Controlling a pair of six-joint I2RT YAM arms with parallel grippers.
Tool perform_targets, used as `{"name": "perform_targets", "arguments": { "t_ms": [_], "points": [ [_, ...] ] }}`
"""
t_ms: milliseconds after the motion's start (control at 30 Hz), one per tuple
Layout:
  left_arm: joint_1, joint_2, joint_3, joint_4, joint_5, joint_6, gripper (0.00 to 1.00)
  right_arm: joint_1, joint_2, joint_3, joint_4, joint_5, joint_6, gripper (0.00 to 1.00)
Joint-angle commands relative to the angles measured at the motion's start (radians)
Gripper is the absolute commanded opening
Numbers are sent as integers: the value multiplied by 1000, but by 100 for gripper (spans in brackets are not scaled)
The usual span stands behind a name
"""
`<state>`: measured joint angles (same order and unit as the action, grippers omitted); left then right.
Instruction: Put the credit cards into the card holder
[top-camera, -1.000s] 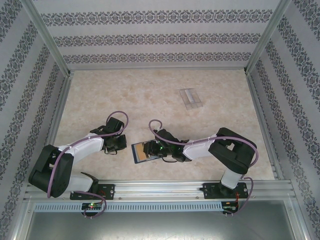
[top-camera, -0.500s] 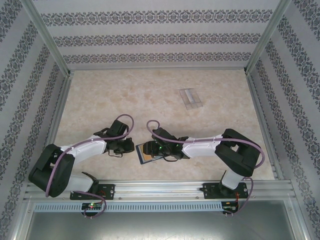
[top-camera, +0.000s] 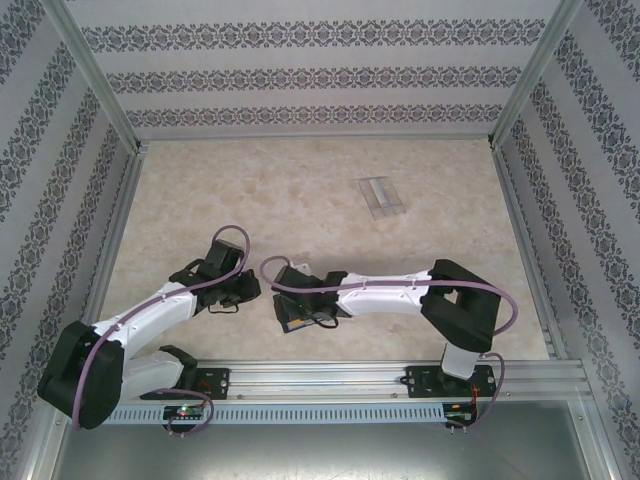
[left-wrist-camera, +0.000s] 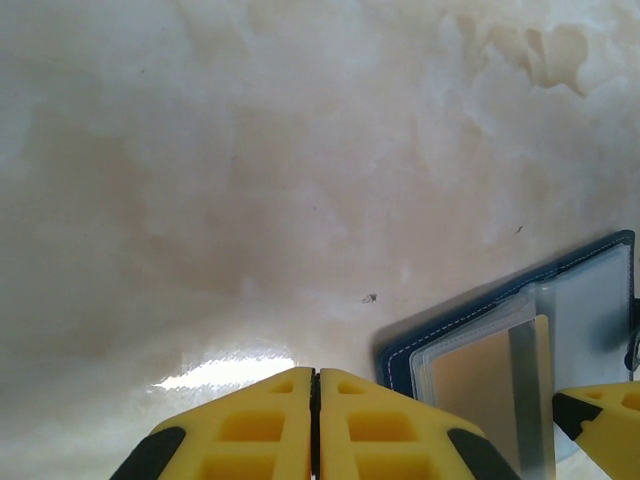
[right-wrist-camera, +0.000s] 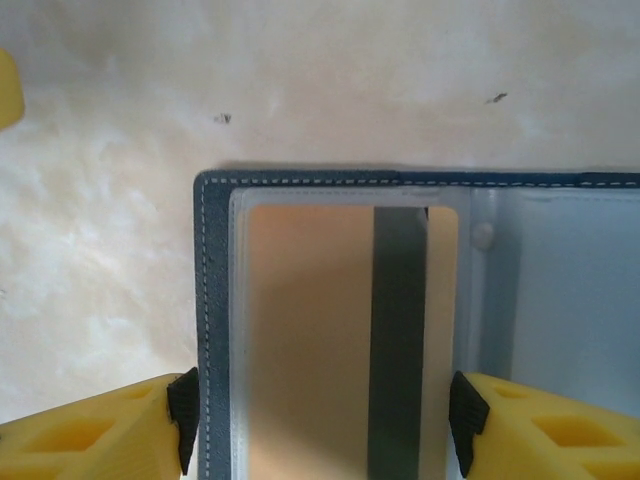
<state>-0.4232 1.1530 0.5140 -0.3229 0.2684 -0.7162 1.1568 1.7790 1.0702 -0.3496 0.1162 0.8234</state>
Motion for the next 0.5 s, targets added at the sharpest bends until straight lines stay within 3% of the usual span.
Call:
{"name": "perform_targets", "arguments": {
  "t_ms": [0,267,467],
  "points": [
    [11,3,-7,-38,-11,-7,11,20,44,61,-165,80,-47,69],
    [12,8,-24,-16,-8,-3,10,52,109,124,-201,79,-59,69],
    [12,20,-27,5,17,8,10,56,76,120,-124,19,-100,68]
  ]
}}
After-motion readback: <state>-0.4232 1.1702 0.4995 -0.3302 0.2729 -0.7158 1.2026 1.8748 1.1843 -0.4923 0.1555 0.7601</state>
